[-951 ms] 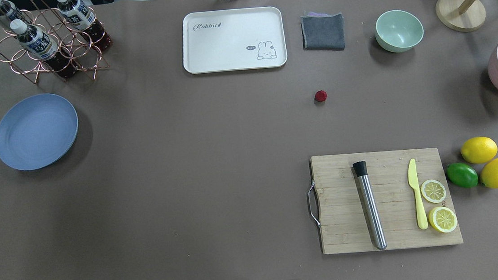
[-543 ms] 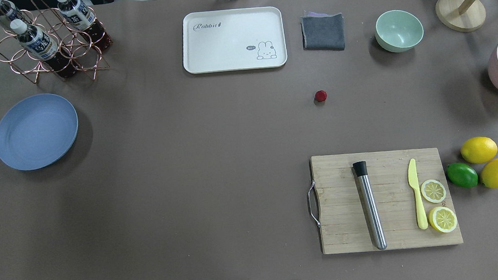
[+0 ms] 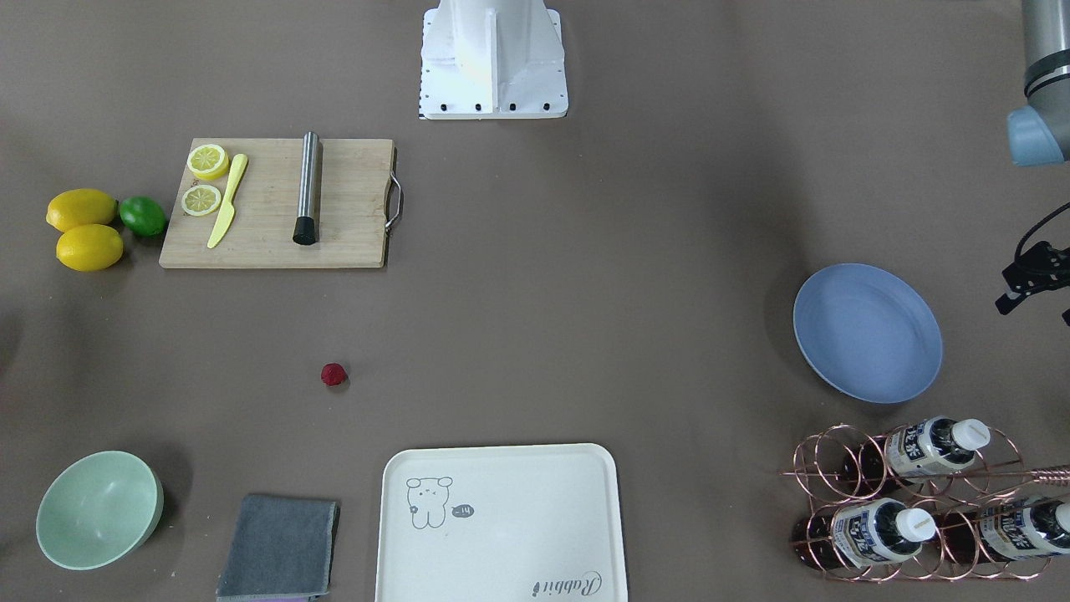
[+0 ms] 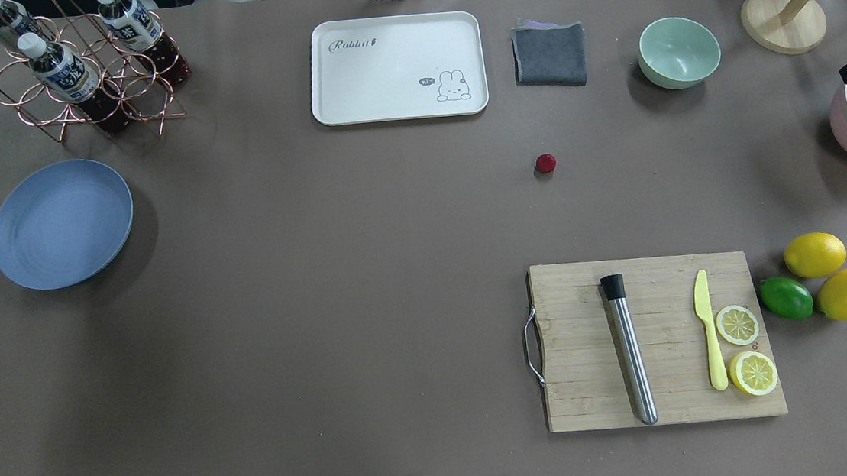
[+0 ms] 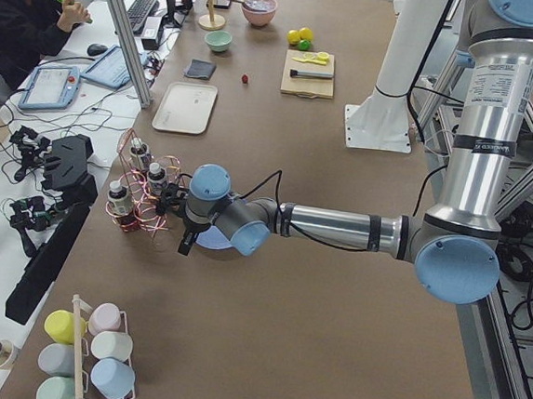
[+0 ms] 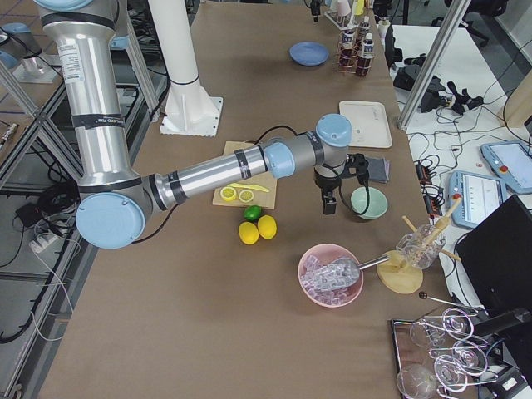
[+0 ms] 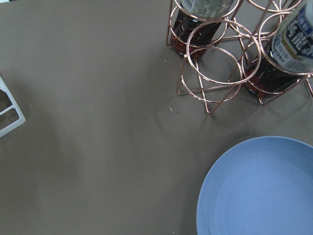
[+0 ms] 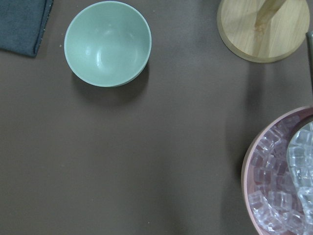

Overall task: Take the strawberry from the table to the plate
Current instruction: 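Move the right gripper toward the strawberry while the left gripper approaches the blue plate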

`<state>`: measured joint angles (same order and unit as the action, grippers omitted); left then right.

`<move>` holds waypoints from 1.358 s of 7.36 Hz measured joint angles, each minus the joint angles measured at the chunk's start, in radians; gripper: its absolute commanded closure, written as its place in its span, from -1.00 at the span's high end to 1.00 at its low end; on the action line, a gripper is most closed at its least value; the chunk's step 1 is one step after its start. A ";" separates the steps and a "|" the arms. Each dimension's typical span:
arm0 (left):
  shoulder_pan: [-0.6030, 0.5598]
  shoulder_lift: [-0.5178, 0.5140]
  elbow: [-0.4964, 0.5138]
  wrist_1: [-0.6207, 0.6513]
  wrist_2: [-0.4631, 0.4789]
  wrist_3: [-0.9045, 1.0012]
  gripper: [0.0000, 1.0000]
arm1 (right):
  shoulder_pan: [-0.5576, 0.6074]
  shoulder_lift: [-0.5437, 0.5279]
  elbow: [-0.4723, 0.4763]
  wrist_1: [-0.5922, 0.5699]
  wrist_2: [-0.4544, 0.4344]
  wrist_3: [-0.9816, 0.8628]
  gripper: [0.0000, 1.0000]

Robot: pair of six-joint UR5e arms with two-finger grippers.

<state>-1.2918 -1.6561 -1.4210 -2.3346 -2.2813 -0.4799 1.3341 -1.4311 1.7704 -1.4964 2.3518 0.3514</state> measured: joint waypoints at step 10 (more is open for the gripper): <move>0.176 -0.043 0.143 -0.191 0.145 -0.144 -1.00 | -0.191 0.040 -0.041 0.196 -0.085 0.344 1.00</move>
<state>-1.1161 -1.6996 -1.2785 -2.5257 -2.1359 -0.6234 1.1428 -1.3907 1.7294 -1.3008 2.2667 0.6951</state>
